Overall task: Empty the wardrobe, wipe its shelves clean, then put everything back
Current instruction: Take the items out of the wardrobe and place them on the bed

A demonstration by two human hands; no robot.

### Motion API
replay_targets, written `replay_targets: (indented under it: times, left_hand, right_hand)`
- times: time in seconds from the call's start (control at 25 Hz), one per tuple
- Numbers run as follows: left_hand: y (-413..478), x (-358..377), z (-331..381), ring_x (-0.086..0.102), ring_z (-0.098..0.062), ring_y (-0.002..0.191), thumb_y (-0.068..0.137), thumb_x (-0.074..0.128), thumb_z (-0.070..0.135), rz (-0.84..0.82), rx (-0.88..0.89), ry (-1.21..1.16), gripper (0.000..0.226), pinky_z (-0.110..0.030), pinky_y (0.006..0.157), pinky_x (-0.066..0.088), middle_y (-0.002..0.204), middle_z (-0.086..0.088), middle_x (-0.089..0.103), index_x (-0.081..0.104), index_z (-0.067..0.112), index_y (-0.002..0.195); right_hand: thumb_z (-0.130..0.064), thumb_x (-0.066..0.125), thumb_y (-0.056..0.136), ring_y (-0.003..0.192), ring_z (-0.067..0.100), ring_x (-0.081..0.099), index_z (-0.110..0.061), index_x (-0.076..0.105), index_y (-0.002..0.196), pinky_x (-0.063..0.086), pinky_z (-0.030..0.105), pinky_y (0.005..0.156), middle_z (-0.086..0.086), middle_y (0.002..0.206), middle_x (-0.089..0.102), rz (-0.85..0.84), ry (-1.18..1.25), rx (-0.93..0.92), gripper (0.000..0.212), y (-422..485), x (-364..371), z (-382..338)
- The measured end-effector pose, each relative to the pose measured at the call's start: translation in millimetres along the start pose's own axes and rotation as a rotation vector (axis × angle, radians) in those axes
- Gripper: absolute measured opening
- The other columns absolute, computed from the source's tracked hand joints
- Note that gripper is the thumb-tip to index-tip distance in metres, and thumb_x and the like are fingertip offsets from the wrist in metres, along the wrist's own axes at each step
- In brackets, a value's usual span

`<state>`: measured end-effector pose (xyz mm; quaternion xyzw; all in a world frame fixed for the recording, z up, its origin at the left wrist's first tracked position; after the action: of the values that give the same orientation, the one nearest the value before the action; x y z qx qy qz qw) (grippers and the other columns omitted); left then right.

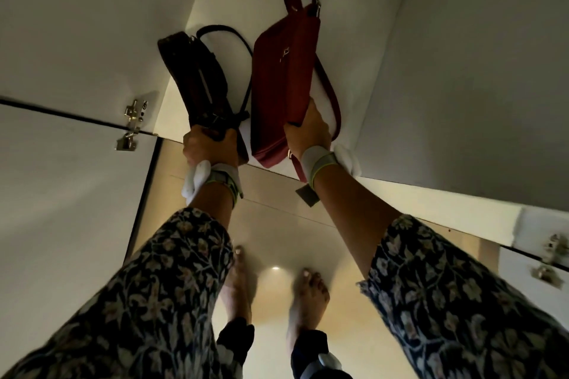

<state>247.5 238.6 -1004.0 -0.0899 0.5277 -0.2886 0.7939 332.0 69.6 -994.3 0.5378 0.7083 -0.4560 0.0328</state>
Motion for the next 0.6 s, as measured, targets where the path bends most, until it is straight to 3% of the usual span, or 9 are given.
replay_targets:
  times: [0.16,0.4,0.6]
  left_hand:
    - [-35,-34,-9,0.061,-0.029,0.103,0.076,0.070,0.030,-0.066,0.000,0.013,0.031,-0.030,0.085,0.045,0.108,-0.008,0.065,0.063,0.014,0.102]
    - [-99,-76,-13,0.059,-0.034,0.106,0.076,0.070,0.029,-0.071,0.039,0.112,0.039,-0.034,0.083,0.045,0.111,-0.012,0.064,0.062,0.012,0.111]
    - [-147,-117,-10,0.058,-0.034,0.106,0.078,0.069,0.030,-0.131,0.075,0.127,0.040,-0.034,0.084,0.046,0.112,-0.011,0.064,0.060,0.013,0.114]
  right_hand:
    - [-0.011,0.052,0.087,0.109,0.034,0.059,-0.025,0.037,0.141,0.046,0.036,0.092,0.010,0.119,0.063,-0.062,-0.106,-0.058,0.058,-46,-7,-1]
    - [-0.013,0.053,0.086,0.103,0.040,0.060,-0.025,0.034,0.142,0.046,0.041,0.088,0.016,0.109,0.066,-0.130,-0.253,-0.086,0.061,-119,-21,7]
    - [-0.013,0.052,0.087,0.101,0.037,0.060,-0.024,0.034,0.142,0.042,0.031,0.076,0.014,0.108,0.066,-0.120,-0.269,-0.119,0.059,-181,-53,5]
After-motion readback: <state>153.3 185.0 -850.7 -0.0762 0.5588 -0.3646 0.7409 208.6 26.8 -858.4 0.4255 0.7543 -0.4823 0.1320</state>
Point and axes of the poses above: each hand's wrist, its own y-axis towards the middle knuckle, its own x-axis out of the palm, z = x × y, the point moved 5 cm from there along y, towards the middle knuckle
